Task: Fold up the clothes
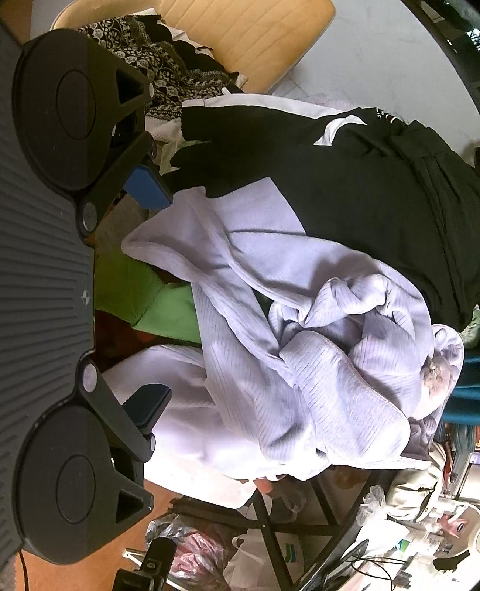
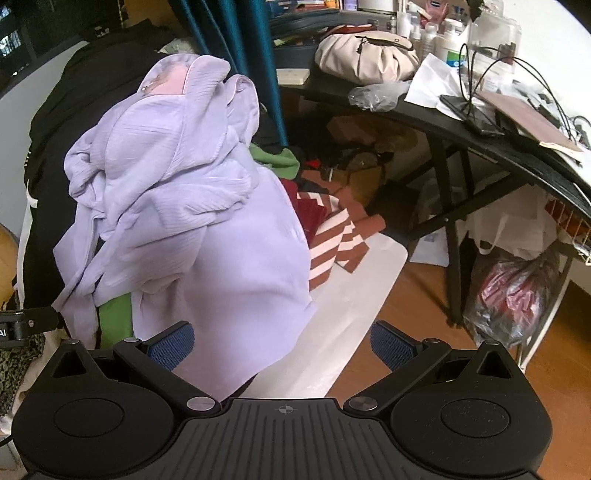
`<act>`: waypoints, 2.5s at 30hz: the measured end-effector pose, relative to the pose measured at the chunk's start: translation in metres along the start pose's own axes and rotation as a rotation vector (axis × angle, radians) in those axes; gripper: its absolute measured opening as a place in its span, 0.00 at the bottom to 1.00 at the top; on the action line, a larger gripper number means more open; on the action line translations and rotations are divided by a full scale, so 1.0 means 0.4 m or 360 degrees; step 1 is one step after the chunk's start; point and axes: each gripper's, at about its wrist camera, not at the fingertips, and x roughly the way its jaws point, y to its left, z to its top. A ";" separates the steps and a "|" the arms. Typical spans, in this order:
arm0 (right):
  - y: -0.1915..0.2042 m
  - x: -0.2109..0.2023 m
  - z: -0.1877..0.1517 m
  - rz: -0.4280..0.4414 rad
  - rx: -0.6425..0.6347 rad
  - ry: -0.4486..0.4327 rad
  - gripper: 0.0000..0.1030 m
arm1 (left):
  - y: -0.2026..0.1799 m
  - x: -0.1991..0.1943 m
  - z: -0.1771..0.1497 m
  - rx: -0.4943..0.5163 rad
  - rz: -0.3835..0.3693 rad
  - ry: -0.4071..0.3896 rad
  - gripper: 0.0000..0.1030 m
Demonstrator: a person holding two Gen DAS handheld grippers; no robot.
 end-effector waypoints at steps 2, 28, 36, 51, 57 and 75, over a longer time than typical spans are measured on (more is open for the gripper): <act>0.006 0.005 0.003 0.0002 -0.0010 0.0003 0.99 | 0.001 0.005 0.000 -0.0008 -0.0005 0.0005 1.00; 0.198 0.080 0.049 0.0220 -0.0233 0.0092 0.99 | 0.197 0.002 -0.044 -0.0288 0.0136 0.0045 1.00; 0.236 0.079 0.057 0.0284 -0.0249 0.0064 0.99 | 0.234 0.023 -0.043 -0.0304 0.0098 0.0057 1.00; 0.382 0.075 0.216 0.0016 -0.0040 -0.0249 0.99 | 0.408 0.200 0.161 -0.0156 -0.0081 -0.0003 1.00; 0.511 0.087 0.323 -0.0086 0.0042 -0.0302 0.99 | 0.532 0.251 0.325 -0.0068 -0.0139 -0.0118 1.00; 0.666 0.166 0.412 -0.0374 0.0183 -0.0275 0.99 | 0.684 0.411 0.562 0.0199 -0.0248 -0.0162 1.00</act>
